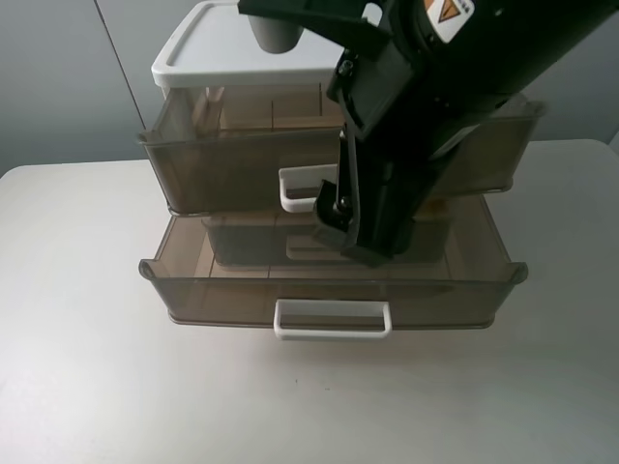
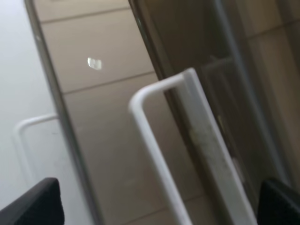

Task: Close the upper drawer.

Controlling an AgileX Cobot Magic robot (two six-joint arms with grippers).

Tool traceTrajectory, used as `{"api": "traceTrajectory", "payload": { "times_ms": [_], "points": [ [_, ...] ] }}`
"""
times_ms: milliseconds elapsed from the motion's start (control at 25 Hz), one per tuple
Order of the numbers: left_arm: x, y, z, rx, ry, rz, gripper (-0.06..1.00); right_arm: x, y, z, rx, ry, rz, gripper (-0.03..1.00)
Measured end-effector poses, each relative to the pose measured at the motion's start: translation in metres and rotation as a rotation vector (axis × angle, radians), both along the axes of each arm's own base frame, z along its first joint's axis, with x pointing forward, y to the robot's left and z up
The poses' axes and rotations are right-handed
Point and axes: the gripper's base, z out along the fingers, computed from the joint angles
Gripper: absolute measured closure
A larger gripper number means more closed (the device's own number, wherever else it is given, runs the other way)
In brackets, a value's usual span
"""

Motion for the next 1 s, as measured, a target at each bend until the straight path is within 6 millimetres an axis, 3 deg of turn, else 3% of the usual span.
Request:
{"api": "traceTrajectory", "payload": {
  "times_ms": [160, 320, 720, 1000],
  "points": [
    [0.000, 0.000, 0.000, 0.000, 0.000, 0.000, 0.20, -0.023, 0.008, 0.008, 0.026, 0.164, 0.103, 0.34],
    [0.000, 0.000, 0.000, 0.000, 0.000, 0.000, 0.20, -0.035, 0.013, 0.002, 0.037, 0.269, 0.173, 0.34],
    [0.000, 0.000, 0.000, 0.000, 0.000, 0.000, 0.20, -0.013, 0.029, -0.042, -0.125, 0.240, 0.203, 0.34],
    [0.000, 0.000, 0.000, 0.000, 0.000, 0.000, 0.20, 0.020, 0.026, -0.049, -0.119, 0.118, 0.158, 0.34]
  ]
}}
